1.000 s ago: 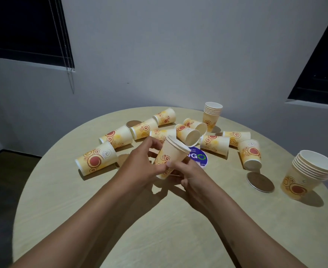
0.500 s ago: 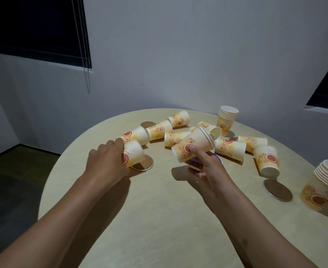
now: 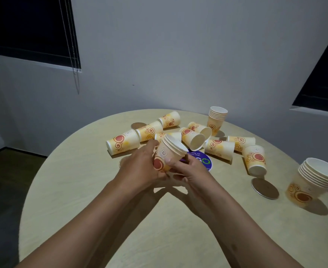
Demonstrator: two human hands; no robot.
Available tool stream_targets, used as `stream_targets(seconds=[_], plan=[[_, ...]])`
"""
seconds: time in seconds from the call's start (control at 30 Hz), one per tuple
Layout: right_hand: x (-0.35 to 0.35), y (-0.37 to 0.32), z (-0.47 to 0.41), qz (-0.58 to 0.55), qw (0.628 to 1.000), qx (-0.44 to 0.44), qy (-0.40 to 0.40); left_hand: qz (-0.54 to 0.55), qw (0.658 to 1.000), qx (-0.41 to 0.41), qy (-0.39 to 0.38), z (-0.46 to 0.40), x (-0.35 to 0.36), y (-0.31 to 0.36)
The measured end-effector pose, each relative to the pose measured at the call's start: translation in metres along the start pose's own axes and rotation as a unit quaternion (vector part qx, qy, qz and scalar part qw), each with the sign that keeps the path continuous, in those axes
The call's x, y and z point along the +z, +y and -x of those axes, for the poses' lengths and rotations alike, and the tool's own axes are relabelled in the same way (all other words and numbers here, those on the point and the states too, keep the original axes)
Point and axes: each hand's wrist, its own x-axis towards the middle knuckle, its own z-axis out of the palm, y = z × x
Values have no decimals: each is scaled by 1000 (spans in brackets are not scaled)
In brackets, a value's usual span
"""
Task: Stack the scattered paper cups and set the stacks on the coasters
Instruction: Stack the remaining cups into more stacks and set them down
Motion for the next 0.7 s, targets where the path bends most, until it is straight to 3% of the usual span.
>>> stream_targets(seconds=[0.1,0.27,0.43,0.7], plan=[[-11,5,-6,-30,998,5,46,-109,994,-12,-20,-12,-11,-20],[-28,11,-12,-49,995,-13,87,-253,964,-72,31,-51,-27,-61],[-35,11,-18,-57,994,-25,93,-246,965,-91,17,-65,-30,-79],[-45,10,-19,-109,989,-46,94,-151,988,16,-2,-30,-19,-25]])
